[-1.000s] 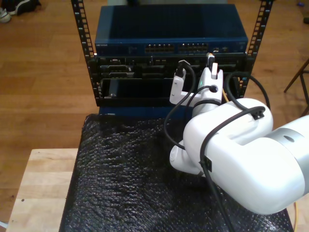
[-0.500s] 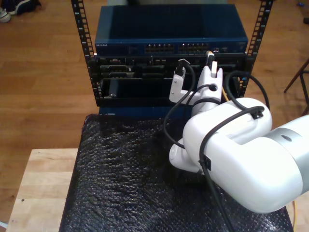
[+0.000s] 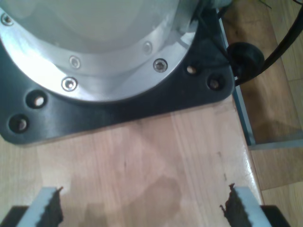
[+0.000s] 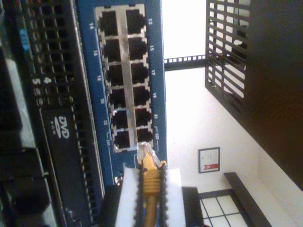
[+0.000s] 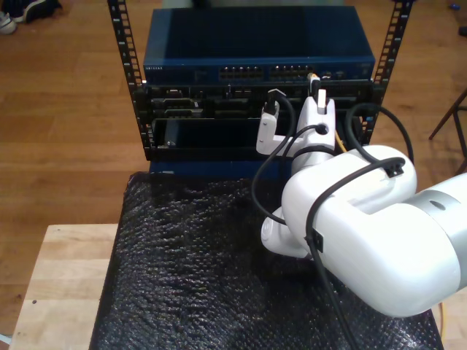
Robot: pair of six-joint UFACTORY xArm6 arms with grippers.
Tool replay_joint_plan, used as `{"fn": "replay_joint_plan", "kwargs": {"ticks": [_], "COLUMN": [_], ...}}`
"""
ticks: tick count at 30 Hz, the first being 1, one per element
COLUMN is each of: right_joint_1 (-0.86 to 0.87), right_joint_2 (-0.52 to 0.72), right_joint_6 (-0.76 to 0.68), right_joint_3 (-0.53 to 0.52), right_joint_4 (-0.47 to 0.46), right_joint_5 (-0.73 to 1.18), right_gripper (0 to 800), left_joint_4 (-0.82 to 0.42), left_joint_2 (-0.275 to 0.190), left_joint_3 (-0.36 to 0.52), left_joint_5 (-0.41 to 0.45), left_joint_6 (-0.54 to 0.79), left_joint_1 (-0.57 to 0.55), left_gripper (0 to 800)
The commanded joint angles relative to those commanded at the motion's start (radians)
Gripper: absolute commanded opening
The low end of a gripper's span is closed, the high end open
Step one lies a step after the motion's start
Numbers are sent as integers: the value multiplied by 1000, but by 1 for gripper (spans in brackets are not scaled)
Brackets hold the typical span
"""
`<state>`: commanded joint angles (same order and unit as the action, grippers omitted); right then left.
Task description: Grab the cable and plug it in
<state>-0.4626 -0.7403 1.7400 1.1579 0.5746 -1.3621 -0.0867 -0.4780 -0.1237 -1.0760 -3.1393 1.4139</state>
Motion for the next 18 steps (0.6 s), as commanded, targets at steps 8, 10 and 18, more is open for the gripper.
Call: {"fn": "replay_joint_plan", "kwargs": {"ticks": [8, 10, 18], "right_joint_1": [9, 14, 25], "right_joint_2": [2, 2, 2], "right_joint_6": [0, 0, -2], "right_joint_3": [15, 15, 6], "right_joint_4": [-6, -14, -52], "right_joint_5": [5, 5, 6], "right_gripper": [0, 0, 0], "left_joint_4": [0, 0, 0], "left_joint_2": [0, 0, 0], "left_joint_3": [0, 0, 0], "left_joint_5": [0, 0, 0], "left_joint_6": [0, 0, 0], "left_joint_1": [0, 0, -2], "left_gripper": [800, 800, 800]}}
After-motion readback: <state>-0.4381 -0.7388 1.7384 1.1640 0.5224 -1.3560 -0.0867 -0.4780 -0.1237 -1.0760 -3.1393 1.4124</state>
